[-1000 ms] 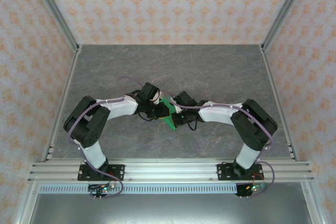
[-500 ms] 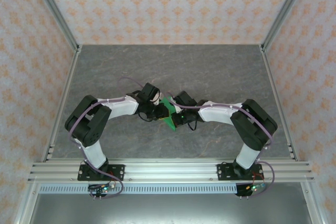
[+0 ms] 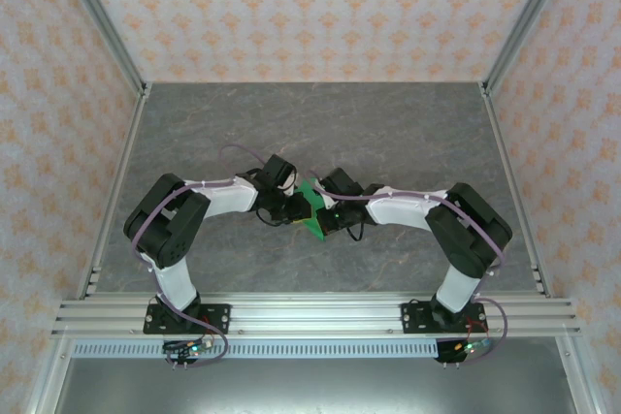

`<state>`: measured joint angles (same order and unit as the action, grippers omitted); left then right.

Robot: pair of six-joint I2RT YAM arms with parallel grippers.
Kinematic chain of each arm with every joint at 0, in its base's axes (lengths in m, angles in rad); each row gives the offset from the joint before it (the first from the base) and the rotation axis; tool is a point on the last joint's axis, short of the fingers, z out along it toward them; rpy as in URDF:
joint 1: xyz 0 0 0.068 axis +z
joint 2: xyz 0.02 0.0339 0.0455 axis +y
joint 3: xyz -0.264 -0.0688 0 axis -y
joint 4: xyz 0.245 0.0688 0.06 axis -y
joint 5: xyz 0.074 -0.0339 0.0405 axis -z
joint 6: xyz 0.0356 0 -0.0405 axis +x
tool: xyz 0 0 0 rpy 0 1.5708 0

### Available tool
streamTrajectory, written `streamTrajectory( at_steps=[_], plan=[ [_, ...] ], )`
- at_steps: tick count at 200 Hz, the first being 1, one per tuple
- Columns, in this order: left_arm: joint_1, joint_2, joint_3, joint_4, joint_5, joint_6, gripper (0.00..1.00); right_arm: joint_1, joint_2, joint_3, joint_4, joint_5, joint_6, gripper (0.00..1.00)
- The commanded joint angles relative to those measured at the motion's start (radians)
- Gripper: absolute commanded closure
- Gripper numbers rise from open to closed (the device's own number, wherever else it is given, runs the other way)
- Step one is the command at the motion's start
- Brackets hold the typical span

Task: Fold a paper plane with a square sheet of paper (fold left side to right side)
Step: Third fold the triangle at the center of the table.

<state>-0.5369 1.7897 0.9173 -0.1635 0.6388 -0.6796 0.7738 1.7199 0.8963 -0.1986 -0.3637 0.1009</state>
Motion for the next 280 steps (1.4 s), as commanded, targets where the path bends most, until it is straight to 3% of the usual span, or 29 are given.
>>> streamTrajectory(
  at_steps=[1,50,67,118,162,200,226,280],
  plan=[
    [-0.008,0.041,-0.003,-0.015,-0.044,0.029,0.82,0.015,0.062,-0.025,-0.083,0.022,-0.011,1.00],
    [-0.008,0.038,-0.021,-0.030,-0.059,0.043,0.83,0.010,-0.006,0.005,-0.105,0.033,0.020,1.00],
    [-0.006,0.037,-0.023,-0.033,-0.059,0.046,0.83,0.004,-0.047,0.012,-0.123,0.059,0.036,0.95],
    [-0.006,0.033,-0.023,-0.035,-0.065,0.045,0.84,-0.013,-0.188,0.002,-0.197,0.182,0.063,0.61],
    [-0.007,0.028,-0.021,-0.045,-0.068,0.047,0.84,-0.015,-0.329,-0.012,-0.240,0.219,0.075,0.43],
    [-0.006,0.019,-0.021,-0.050,-0.068,0.048,0.84,-0.015,-0.391,-0.032,-0.213,0.059,0.126,0.42],
    [-0.006,0.013,-0.021,-0.051,-0.070,0.048,0.84,-0.013,-0.382,-0.079,-0.129,-0.090,0.233,0.48],
    [-0.007,0.014,-0.017,-0.056,-0.070,0.051,0.84,-0.014,-0.404,-0.163,-0.014,-0.144,0.360,0.49]
  ],
)
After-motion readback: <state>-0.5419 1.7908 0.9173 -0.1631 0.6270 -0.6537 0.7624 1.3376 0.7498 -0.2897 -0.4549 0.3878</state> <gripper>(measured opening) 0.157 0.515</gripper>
